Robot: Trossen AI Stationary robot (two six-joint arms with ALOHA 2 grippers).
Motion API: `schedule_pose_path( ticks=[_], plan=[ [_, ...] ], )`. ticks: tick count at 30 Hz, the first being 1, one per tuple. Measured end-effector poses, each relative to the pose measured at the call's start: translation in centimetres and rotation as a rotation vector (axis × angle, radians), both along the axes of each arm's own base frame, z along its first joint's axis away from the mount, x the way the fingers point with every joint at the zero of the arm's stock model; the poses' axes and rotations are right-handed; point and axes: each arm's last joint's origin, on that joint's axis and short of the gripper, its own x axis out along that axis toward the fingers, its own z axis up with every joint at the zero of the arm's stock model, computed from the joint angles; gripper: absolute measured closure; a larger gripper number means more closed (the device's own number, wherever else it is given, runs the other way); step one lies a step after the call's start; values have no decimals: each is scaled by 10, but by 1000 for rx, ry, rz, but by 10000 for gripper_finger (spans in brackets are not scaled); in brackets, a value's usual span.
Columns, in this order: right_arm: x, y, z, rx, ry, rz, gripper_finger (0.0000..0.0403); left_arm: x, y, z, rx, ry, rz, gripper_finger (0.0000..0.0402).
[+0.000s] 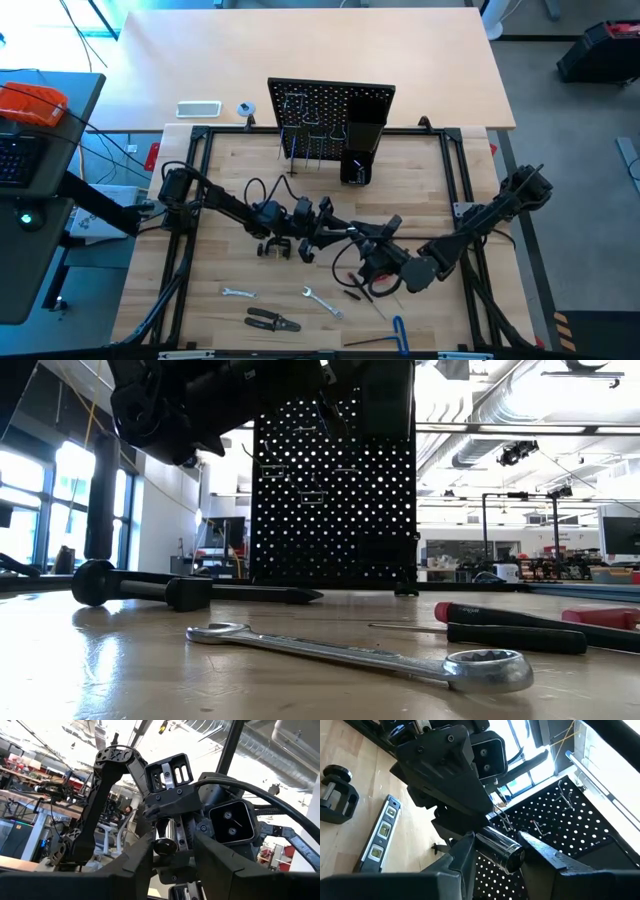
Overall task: Hang tools onto peg board
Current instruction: Put the socket into the bottom peg board bin
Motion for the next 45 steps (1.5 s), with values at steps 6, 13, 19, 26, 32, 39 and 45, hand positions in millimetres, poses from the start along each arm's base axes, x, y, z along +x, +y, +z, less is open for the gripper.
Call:
schedule_pose_path(
  ticks=[6, 13, 19, 26, 32, 39, 45],
  plan=[
    [-1, 2, 0, -3, 1, 2, 284, 0, 5, -1, 3, 3, -7, 273],
    [-1, 2, 0, -1, -1, -2, 284, 1, 13, -1, 9, 4, -2, 273],
    [-1, 2, 0, -2, -1, -2, 284, 2, 19, -1, 11, 5, -2, 273],
    [-2, 1, -1, -3, 4, -12, 284, 3, 27, -1, 9, 7, -22, 273],
    [-3, 2, -2, 1, 2, -27, 284, 3, 32, -1, 10, 8, -26, 273],
    [-5, 4, -2, 0, 1, -27, 284, 3, 41, -1, 20, 8, -26, 273],
    [-6, 6, -4, -3, 9, -29, 284, 4, 47, -2, 25, 32, -60, 273]
  ],
)
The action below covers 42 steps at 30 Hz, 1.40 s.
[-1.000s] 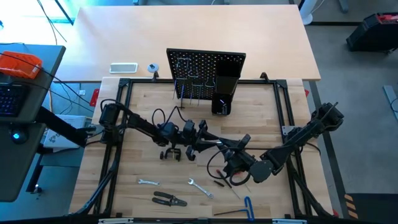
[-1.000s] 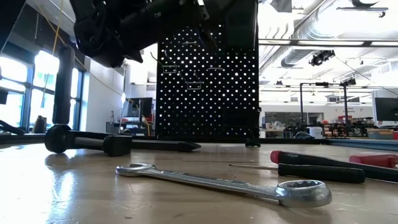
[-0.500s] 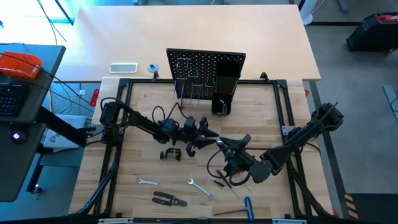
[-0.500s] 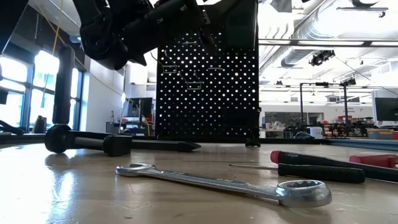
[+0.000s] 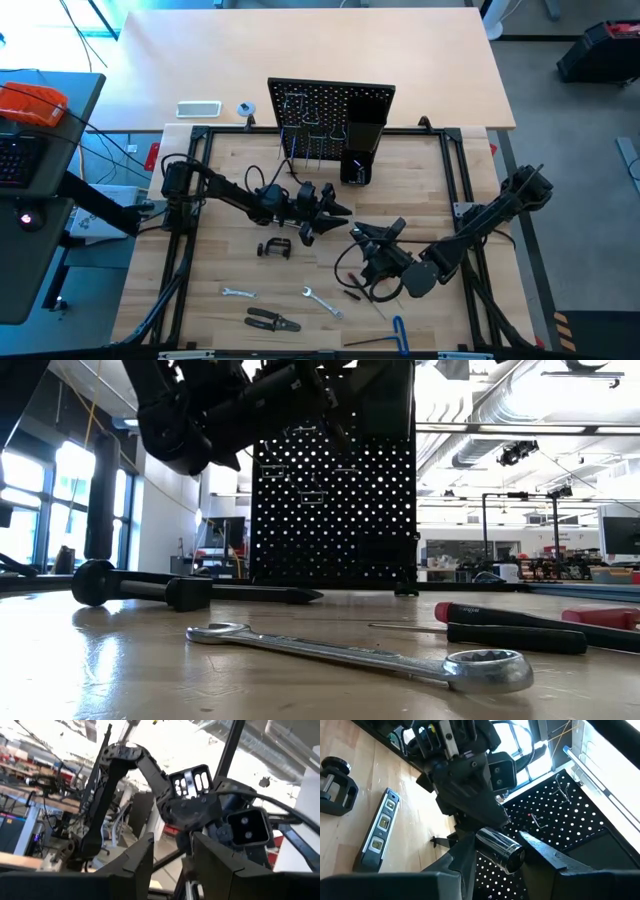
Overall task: Hang tools onto peg board
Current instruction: Put the socket into the bottom peg board bin
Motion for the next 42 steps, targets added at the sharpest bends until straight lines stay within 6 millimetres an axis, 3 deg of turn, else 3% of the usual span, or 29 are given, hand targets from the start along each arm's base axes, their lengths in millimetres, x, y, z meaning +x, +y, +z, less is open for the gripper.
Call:
schedule_pose_path(
  ticks=[10, 18, 23, 27, 33, 42],
  plan=[
    [-1, 0, -1, -3, 6, -1, 284, -3, 1, 10, 77, 112, -41, 273],
    [0, -5, -7, 8, 22, -21, 283, -43, 7, 41, 232, 280, 58, 273],
    [8, -17, -10, 20, 41, -29, 283, -71, -2, 63, 317, 390, 115, 273],
    [17, -32, -13, 43, 63, -23, 283, -90, -12, 73, 357, 470, 127, 273],
    [31, -65, -18, 71, 115, -50, 283, -110, -27, 73, 397, 608, 141, 273],
    [47, -135, -29, 227, 175, -125, 283, -118, -48, 68, 436, 663, 116, 273]
  ],
)
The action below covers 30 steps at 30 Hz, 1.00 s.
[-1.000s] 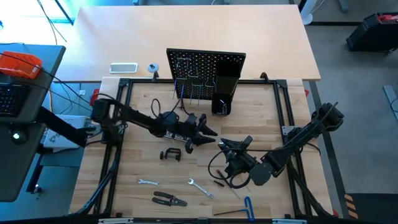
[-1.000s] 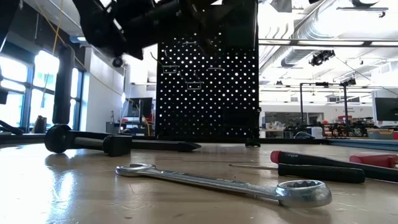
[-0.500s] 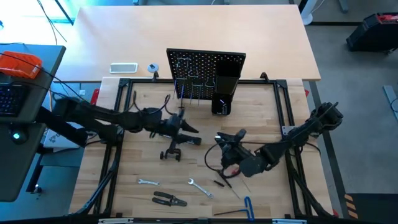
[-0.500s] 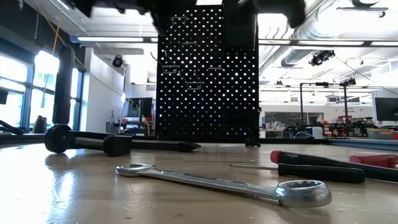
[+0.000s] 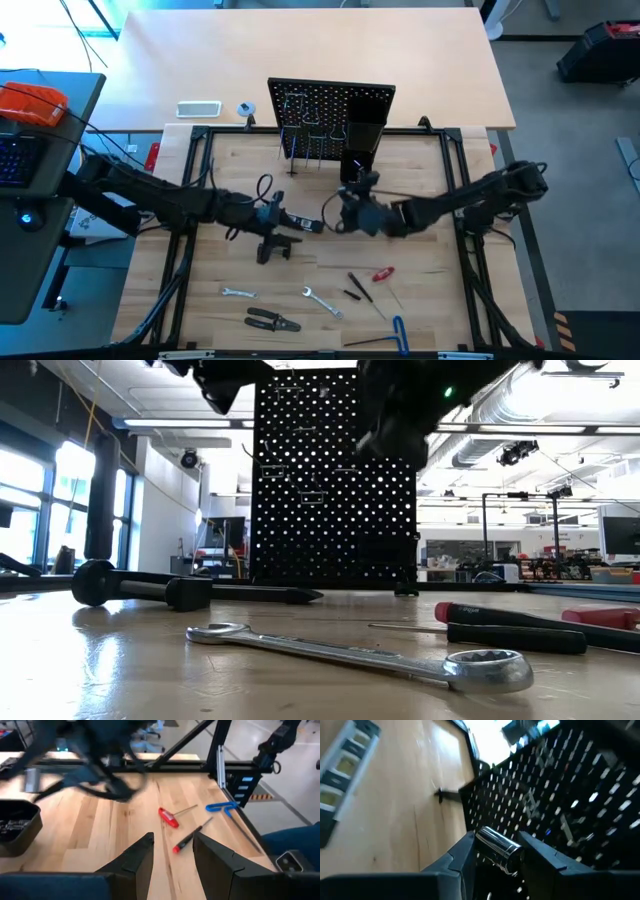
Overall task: Hang tools onto peg board
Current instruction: Put the socket into the bottom peg board bin
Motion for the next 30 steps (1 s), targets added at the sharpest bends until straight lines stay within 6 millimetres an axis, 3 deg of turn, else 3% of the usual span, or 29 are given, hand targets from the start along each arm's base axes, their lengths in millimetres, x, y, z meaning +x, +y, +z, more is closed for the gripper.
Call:
schedule_pose_path(
  ticks=[5, 18, 30],
  plan=[
    [0, -36, -7, 97, 29, -75, 283, -2, -6, -3, 18, 25, -1, 273],
    [-10, -90, -19, 336, 43, -204, 283, -5, -11, -4, 28, 42, 2, 273],
    [-12, -100, -21, 404, 30, -218, 279, -6, -17, -4, 4, 37, 2, 273]
  ],
)
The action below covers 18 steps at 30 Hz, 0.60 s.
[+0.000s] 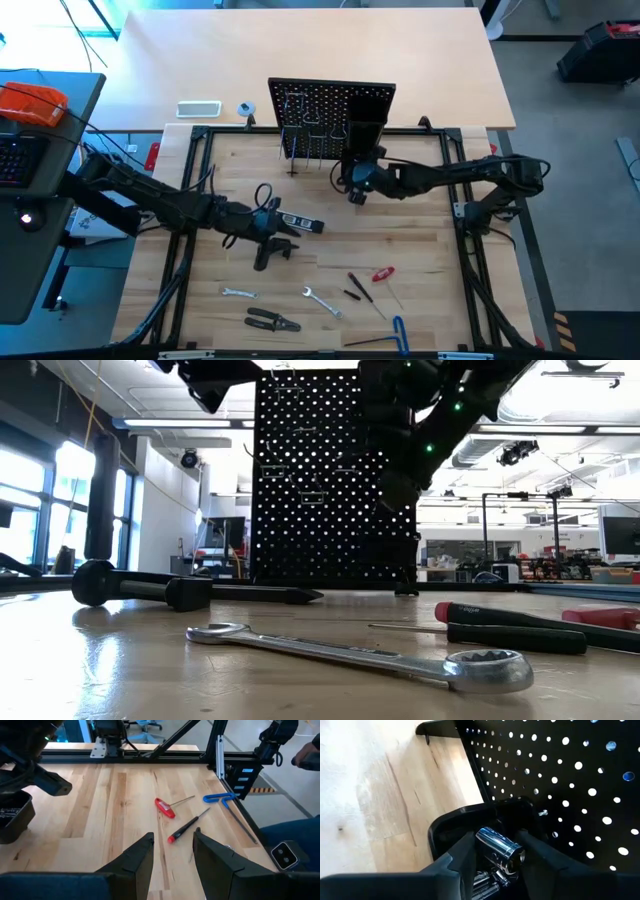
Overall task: Hang tools onto peg board
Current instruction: Put the socket into the bottom peg board bin, then hang the black clamp onto the peg board
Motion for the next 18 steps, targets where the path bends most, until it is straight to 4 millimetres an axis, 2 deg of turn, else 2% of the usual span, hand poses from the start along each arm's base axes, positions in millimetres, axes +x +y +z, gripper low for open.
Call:
schedule_pose_path(
  ticks=[10, 18],
  plan=[
    [0, 0, 0, 4, -9, -11, 211, -2, -7, 0, -8, -2, 2, 273],
    [1, 7, 0, 14, -20, -1, 204, -5, -15, -1, -11, 8, -21, 273]
  ],
)
